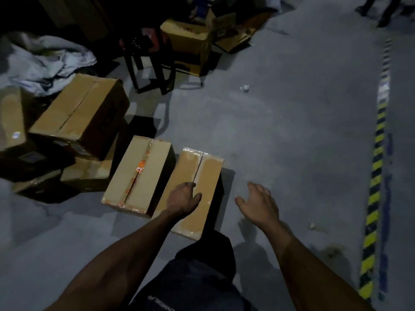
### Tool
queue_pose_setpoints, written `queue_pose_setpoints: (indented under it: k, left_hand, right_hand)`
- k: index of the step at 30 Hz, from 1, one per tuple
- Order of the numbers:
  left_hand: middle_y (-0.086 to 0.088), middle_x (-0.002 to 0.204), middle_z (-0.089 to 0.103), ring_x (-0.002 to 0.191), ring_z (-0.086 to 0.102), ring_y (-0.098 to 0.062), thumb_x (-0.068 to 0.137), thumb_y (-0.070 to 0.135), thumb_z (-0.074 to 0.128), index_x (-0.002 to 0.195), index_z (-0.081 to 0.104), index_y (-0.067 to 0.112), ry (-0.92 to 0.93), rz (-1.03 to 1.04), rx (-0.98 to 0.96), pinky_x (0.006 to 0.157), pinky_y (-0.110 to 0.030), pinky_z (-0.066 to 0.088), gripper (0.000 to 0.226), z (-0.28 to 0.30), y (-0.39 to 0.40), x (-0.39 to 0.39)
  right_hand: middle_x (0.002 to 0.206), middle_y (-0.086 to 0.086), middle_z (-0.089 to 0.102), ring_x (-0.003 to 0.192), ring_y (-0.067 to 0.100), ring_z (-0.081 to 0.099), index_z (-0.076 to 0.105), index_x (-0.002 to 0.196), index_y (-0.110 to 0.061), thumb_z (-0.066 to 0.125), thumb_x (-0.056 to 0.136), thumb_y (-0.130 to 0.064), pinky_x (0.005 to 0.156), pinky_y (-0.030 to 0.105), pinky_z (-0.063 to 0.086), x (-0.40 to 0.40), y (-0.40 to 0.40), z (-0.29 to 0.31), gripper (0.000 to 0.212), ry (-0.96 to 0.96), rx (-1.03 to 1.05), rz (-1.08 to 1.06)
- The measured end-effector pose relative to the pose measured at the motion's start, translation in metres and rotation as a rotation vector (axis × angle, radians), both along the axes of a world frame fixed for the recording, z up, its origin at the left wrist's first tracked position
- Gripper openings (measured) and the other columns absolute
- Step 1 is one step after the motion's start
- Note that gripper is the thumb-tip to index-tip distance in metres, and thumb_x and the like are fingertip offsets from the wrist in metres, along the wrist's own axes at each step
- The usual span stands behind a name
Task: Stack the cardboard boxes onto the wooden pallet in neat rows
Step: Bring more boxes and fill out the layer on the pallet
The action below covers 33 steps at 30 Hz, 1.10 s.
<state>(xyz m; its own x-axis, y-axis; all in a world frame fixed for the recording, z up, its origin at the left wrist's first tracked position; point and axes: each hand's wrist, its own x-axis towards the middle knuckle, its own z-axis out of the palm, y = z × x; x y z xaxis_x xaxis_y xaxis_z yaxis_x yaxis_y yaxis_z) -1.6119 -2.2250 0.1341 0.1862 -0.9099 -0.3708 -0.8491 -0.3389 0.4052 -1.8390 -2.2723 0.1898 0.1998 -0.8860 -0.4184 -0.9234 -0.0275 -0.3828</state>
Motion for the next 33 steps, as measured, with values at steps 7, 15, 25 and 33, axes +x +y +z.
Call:
queue_pose_setpoints:
  k: [7,15,25,33]
  left_hand:
    - [-0.012,0.143,0.053,0.130,0.048,-0.028,0.099,0.042,0.049,0.141,0.049,0.008,0.036,0.183,0.014,0.104,-0.036,0.040,0.054,-0.045,-0.130,-0.025]
    - [-0.013,0.142,0.051,0.128,0.048,-0.032,0.100,0.044,0.047,0.143,0.046,0.010,0.073,0.373,0.196,0.102,-0.039,0.043,0.055,-0.073,-0.260,-0.006]
    - [-0.013,0.139,0.053,0.124,0.051,-0.032,0.098,0.046,0.045,0.140,0.047,0.011,0.069,0.779,0.263,0.098,-0.038,0.045,0.055,-0.072,-0.306,0.008]
    - [-0.013,0.142,0.051,0.128,0.050,-0.032,0.099,0.046,0.045,0.144,0.043,0.011,0.197,1.337,0.376,0.101,-0.039,0.045,0.057,-0.083,-0.348,-0.029]
  right_hand:
    - [0.162,0.006,0.029,0.148,0.025,0.024,0.027,0.156,-0.014,0.051,0.098,-0.050,0.119,0.037,0.024,-0.015,-0.168,-0.030,0.072,0.034,-0.013,0.215]
    - [0.161,0.009,0.031,0.146,0.027,0.028,0.026,0.157,-0.013,0.048,0.099,-0.053,0.119,0.038,0.027,0.015,-0.364,-0.054,0.074,0.149,0.048,0.520]
    - [0.161,0.009,0.031,0.147,0.027,0.029,0.024,0.157,-0.012,0.046,0.099,-0.057,0.119,0.037,0.026,0.125,-0.513,-0.068,0.077,0.262,0.145,1.016]
    - [0.156,0.011,0.038,0.142,0.029,0.036,0.031,0.153,-0.011,0.047,0.099,-0.054,0.115,0.038,0.032,0.222,-0.583,-0.097,0.071,0.367,0.129,1.516]
